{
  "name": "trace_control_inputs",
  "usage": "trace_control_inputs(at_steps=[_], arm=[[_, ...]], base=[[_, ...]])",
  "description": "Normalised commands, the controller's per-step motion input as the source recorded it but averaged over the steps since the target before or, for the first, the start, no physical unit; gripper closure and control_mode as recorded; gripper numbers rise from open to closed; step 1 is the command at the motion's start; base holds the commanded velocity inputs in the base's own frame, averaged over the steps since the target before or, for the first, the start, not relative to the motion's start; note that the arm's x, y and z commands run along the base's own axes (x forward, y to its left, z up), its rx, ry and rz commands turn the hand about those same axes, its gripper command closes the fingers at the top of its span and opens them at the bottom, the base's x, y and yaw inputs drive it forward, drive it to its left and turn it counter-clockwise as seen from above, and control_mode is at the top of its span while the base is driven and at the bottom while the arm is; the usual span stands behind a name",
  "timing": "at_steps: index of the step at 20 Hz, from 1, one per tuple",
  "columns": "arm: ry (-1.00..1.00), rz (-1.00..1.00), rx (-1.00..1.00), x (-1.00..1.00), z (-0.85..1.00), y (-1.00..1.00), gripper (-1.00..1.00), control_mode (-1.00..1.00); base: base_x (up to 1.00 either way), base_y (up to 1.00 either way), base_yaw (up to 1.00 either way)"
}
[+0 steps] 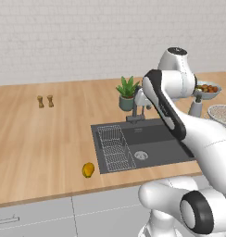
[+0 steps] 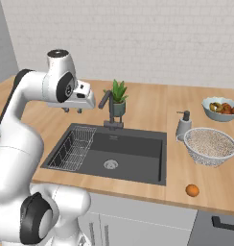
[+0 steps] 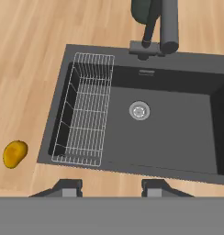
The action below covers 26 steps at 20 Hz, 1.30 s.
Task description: Put the colander in the sink, put the tangerine, mango in the colander, and turn on the sink faucet and pour water over the colander.
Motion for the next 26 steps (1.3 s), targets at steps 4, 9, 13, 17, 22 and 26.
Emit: trace_control_inputs(at_steps=[4, 9, 13, 17, 22, 26], arm=[[0.00, -0.11, 0.00, -0.19, -0.01, -0.26, -1.00, -1.00], [-0.01, -0.24, 0.06, -0.42, 0.00, -0.69, -1.00, -1.00], [-0.01, -0.40, 0.12, -0.37, -0.01, -0.90, -1.00, -1.00], [0.00, -0.51, 0.17, -0.20, -0.08, -0.98, -1.00, -1.00], [-0.03, -0.51, 0.15, -0.01, -0.13, -0.99, -1.00, -1.00], [-0.01, -0.39, 0.04, 0.00, -0.21, -0.89, -1.00, -1.00]], base=[[0.00, 0.00, 0.00], [0.00, 0.00, 0.00], [0.00, 0.00, 0.00], [0.00, 0.00, 0.00], [0.00, 0.00, 0.00], [0.00, 0.00, 0.00]])
